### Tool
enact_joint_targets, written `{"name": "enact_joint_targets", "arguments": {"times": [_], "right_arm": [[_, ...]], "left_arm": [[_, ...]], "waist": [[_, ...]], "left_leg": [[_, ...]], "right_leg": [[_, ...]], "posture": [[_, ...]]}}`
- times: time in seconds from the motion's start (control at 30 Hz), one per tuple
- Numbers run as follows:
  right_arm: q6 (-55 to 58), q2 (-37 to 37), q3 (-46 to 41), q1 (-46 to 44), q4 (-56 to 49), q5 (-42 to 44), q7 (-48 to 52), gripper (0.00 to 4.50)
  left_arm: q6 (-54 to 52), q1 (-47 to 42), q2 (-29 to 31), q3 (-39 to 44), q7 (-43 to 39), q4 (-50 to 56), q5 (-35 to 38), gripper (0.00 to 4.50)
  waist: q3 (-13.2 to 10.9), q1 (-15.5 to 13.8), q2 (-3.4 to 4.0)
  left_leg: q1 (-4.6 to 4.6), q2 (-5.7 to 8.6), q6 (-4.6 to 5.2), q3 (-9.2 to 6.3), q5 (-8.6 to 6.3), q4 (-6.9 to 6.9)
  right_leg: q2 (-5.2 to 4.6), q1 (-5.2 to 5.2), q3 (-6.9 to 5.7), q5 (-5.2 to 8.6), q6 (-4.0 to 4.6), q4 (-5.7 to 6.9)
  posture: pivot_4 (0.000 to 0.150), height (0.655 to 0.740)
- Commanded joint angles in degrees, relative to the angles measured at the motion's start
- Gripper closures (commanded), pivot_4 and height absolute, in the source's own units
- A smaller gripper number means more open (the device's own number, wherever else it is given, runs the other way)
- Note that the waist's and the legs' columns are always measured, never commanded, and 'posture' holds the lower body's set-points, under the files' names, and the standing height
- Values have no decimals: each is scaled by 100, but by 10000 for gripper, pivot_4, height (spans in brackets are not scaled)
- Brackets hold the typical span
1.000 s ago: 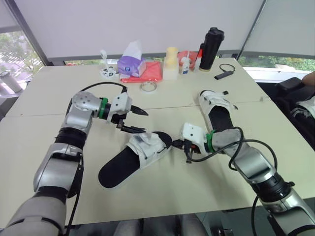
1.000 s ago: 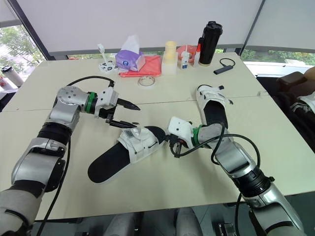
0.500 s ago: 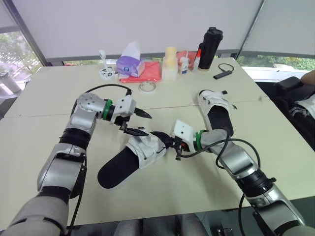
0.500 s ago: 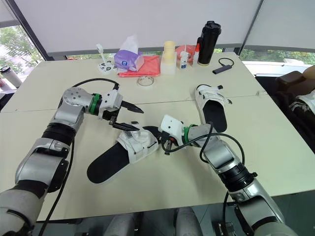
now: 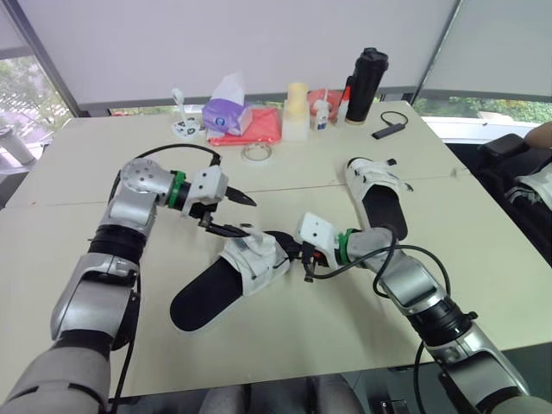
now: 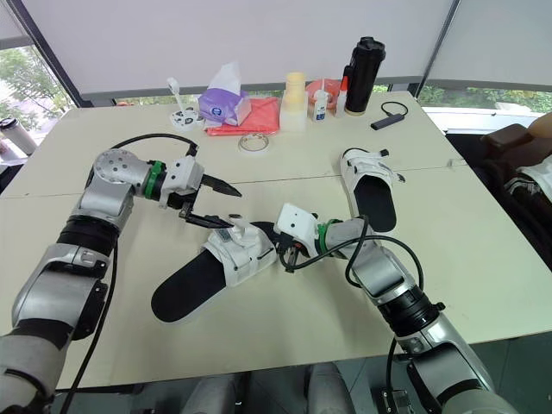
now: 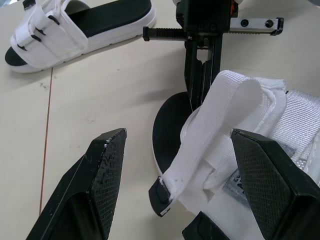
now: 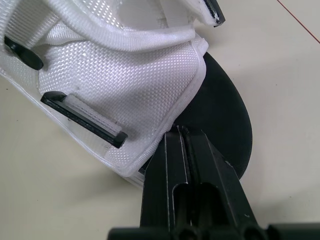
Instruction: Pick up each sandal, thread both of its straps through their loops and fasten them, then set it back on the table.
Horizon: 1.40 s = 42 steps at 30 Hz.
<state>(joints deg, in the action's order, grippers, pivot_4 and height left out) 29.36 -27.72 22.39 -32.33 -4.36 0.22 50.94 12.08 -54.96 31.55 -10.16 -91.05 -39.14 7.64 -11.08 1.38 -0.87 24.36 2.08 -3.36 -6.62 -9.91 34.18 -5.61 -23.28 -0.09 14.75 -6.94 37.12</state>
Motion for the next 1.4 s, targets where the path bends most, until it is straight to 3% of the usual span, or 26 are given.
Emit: {"name": "enact_joint_targets", "arguments": {"times": [0.03, 0.6, 0.7, 0.87, 1.07, 1.2, 1.3, 1.4], "right_arm": [[9, 39, 133, 101, -97, -21, 60, 45000], [73, 14, 102, 178, -206, -81, 6, 45000], [70, 20, 102, 169, -198, -89, -2, 45000], [65, 32, 95, 154, -184, -103, -7, 45000], [39, 27, 80, 141, -158, -131, -7, 45000], [31, 31, 76, 140, -155, -136, -12, 45000], [0, 39, 89, 126, -121, -156, -15, 45000], [-21, 66, 91, 110, -83, -162, -7, 45000]], "left_arm": [[22, 1, -55, 25, 46, 164, 45, 10723], [1225, -219, -336, -282, 629, -515, -696, 10723], [1315, -160, -348, -348, 622, -478, -736, 19282], [1380, -94, -375, -389, 732, -409, -754, 43983], [1444, 33, -332, -387, 785, -150, -691, 44557], [2192, -71, -353, -324, 1198, -295, -829, 44557], [3820, -578, -254, -385, 2122, -809, -1511, 44557], [4946, -1028, -273, -365, 2636, -1119, -1722, 44557]], "waist": [[0, -1, 0], [1, -16, 0], [1, -15, 0], [1, -16, 0], [1, -14, 0], [1, -22, 0], [0, -36, -1], [0, -41, -2]], "left_leg": [[0, 0, 0, 0, 0, 0], [0, 1, 0, 0, 0, 0], [-1, 0, 0, 0, 0, 0], [-1, 0, 0, 0, 0, 0], [-1, 0, 0, 0, 0, 0], [-1, 0, 0, 0, 0, 1], [0, 0, 0, -1, 0, 1], [1, 1, 0, -1, 0, 2]], "right_leg": [[0, 0, 0, 0, 0, 0], [0, 1, 0, 0, 0, 0], [0, 1, 0, 0, 0, 0], [0, 2, 0, 0, 0, 0], [0, 2, 0, 0, 0, 0], [0, 2, 0, 0, 0, 0], [0, 1, 0, -1, 0, 0], [0, 0, 0, -2, -1, -1]], "posture": [[1500, 7400], [1500, 7400], [1500, 7400], [1500, 7400], [1500, 7400], [1500, 7400], [1500, 7400], [1500, 7400]]}}
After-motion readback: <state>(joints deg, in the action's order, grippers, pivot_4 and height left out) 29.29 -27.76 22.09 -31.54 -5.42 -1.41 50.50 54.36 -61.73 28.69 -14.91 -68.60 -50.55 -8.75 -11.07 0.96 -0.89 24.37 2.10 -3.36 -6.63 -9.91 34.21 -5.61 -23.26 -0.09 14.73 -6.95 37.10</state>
